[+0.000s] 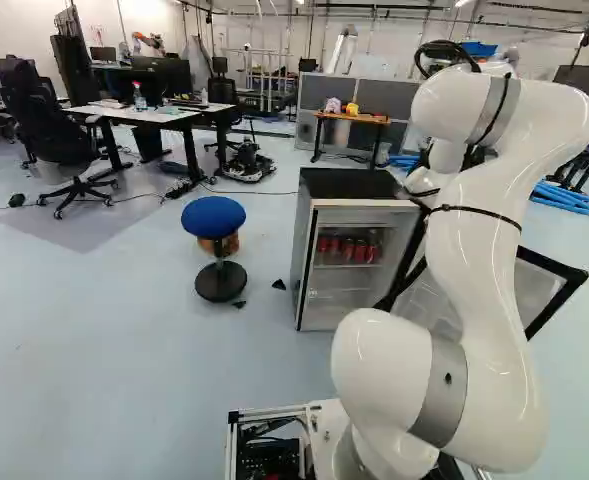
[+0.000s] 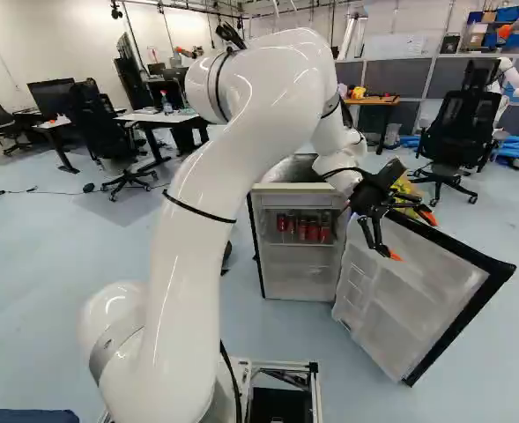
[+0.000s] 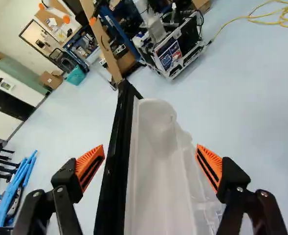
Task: Grab a drink from the fridge
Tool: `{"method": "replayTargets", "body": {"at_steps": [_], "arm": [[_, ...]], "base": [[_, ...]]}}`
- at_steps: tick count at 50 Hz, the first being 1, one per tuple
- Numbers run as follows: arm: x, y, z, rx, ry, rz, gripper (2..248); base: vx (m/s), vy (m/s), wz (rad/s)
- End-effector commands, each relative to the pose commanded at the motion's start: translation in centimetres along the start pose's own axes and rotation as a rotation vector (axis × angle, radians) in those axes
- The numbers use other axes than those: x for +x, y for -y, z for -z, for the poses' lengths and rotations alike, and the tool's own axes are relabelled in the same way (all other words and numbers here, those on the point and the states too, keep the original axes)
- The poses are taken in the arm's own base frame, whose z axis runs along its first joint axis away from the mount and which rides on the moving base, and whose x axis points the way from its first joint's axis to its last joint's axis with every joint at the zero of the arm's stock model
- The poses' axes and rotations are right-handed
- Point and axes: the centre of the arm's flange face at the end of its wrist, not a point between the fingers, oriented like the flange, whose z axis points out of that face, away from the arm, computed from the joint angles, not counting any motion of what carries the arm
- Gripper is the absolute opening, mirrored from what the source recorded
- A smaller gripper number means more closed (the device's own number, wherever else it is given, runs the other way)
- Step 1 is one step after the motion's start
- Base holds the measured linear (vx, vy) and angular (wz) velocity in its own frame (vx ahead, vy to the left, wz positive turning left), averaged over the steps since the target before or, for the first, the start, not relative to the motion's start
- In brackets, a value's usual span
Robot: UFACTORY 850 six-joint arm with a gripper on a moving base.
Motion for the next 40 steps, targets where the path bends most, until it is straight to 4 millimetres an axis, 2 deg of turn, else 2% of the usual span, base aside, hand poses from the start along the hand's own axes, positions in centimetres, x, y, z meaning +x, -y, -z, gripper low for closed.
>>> {"method": "replayTargets", "body": {"at_steps": [40], "arm": [[3.8,-3.7,-0.5,0.198,0.098,0.207,247]], "base": [[0.0,0.0,0.0]]}}
